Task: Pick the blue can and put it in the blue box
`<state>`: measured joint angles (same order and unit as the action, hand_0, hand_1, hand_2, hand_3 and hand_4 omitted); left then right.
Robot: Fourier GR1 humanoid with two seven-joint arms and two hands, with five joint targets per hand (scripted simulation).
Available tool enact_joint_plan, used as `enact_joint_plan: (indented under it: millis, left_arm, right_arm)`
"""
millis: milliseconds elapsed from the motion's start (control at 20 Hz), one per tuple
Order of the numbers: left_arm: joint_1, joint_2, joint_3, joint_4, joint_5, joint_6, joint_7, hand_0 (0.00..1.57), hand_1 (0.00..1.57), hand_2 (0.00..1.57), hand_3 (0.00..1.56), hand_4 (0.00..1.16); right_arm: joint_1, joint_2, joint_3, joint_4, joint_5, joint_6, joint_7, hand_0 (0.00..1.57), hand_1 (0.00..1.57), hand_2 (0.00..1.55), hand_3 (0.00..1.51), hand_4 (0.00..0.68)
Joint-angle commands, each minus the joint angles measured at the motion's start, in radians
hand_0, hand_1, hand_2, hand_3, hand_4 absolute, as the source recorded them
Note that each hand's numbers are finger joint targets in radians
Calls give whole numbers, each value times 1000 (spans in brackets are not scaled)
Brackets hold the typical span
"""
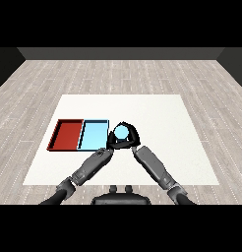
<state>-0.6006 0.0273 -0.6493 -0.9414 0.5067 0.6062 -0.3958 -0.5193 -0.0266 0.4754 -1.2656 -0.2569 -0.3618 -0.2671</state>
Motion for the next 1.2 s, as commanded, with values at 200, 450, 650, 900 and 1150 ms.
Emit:
enact_joint_plan:
  millis: [200,450,650,900,1150]
  left_arm:
    - [-42,-26,53,40,-50,36,35,1571,1571,1554,1464,1140]
    - [3,-26,44,-11,-78,42,46,1571,1571,1559,1466,1138]
    - [29,-27,98,7,-107,-15,34,1571,1571,1568,1477,1142]
    - [-31,-24,130,65,-109,-28,32,1571,1571,1571,1490,1146]
    - [27,-17,137,41,-99,-44,14,1571,1571,1571,1494,1145]
  right_arm:
    - [-3,25,21,-23,6,-19,17,1097,1097,1188,1033,400]
    - [8,26,-7,-4,80,-12,44,0,0,0,0,0]
    - [20,22,-47,-41,108,32,92,0,0,0,0,0]
    - [7,26,-82,9,85,32,29,0,0,0,0,0]
    - [15,10,-200,-58,33,52,67,0,0,0,0,0]
